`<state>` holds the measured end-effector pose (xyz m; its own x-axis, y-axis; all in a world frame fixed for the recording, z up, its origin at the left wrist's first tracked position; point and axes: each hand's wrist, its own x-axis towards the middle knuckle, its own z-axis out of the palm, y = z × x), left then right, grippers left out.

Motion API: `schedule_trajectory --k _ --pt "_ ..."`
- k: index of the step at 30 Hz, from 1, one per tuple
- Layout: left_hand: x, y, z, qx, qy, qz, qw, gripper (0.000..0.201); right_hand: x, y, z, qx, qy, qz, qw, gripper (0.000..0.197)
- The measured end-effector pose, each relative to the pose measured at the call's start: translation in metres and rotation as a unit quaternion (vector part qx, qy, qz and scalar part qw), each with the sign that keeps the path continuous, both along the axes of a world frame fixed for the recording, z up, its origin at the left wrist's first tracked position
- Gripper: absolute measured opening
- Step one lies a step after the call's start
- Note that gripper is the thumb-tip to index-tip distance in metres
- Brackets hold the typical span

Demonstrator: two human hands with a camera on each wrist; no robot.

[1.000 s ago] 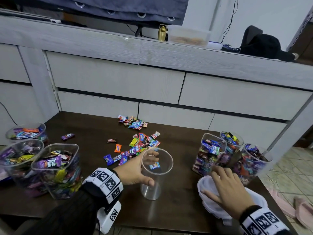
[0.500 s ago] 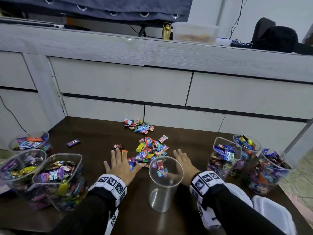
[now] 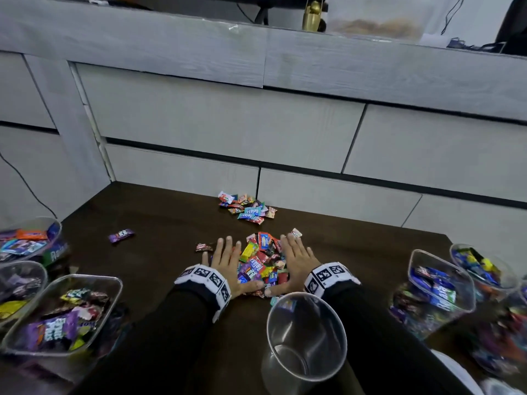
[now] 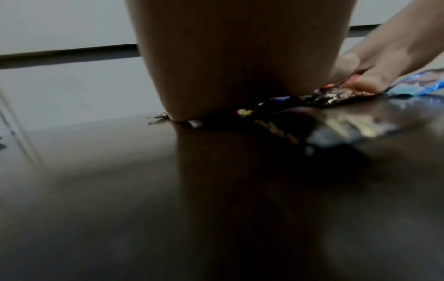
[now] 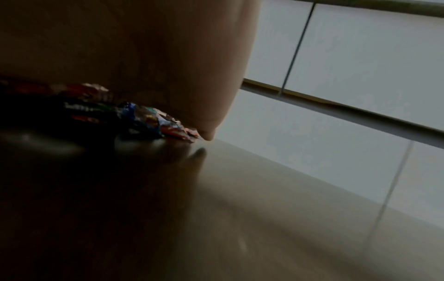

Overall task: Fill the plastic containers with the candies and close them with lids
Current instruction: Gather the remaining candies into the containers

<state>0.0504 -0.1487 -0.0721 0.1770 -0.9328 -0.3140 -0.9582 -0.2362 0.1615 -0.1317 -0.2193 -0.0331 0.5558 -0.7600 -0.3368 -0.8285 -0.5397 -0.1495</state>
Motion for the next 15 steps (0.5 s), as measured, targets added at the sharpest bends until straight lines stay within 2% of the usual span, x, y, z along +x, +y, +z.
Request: schedule_trajectory --k 3,5,11,13,15 --pt "-0.004 -0.012 0.009 -0.004 -0.004 -0.099 0.995 0.111 0.011 -0.011 0.001 0.013 -0.027 0.081 0.996 0.134" --pt "-0.005 -0.016 0.015 0.004 0.010 -0.134 0.991 0.106 0.014 -0.016 0.001 0.033 -0.041 0.107 0.993 0.130" --pt "-0.004 -0.015 0.026 -0.047 0.114 -0.106 0.987 0.074 0.018 -0.018 0.000 -0.037 -0.037 0.145 0.988 0.089" --pt "-0.003 -0.014 0.027 -0.075 0.105 -0.110 0.985 0.064 0.020 -0.015 -0.002 -0.057 -0.046 0.146 0.987 0.075" --pt "-0.005 -0.012 0.025 -0.105 0.048 -0.114 0.987 0.058 0.019 -0.012 -0.004 -0.072 -0.068 0.145 0.984 0.069"
